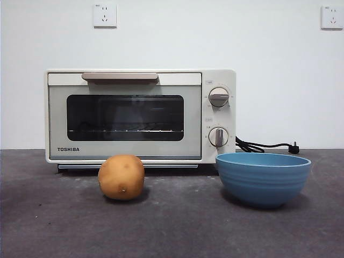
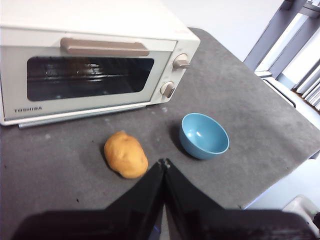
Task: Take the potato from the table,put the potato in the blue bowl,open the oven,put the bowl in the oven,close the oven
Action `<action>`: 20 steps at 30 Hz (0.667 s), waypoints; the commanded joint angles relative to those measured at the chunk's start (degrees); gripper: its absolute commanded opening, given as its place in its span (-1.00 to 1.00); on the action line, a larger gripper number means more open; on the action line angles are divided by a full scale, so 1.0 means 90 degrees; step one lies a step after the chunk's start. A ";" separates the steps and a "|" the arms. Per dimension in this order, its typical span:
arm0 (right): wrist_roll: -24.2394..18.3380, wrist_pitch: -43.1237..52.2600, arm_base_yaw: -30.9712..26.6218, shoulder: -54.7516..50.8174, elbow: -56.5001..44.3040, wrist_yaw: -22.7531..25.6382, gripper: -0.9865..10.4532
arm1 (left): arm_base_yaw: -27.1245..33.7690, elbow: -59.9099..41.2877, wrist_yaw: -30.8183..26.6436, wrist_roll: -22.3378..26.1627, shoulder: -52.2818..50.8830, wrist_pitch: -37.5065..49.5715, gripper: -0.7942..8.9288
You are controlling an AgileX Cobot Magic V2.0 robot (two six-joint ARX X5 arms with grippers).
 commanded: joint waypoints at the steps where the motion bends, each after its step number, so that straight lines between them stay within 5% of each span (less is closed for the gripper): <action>1: -0.0138 0.0007 0.0107 0.0007 0.0010 -0.0019 -0.72 | -0.0019 0.0024 0.0022 0.0134 -0.0019 -0.0002 -0.85; 7: 0.0168 0.0032 0.0233 0.0012 0.0012 -0.0027 0.24 | -0.0019 0.0024 0.0019 0.0134 -0.0019 -0.0012 -0.85; 20: 0.0923 0.1353 0.0862 0.0605 0.0019 -0.0243 0.27 | -0.0019 0.0024 -0.0068 0.0134 -0.0019 -0.0007 -0.85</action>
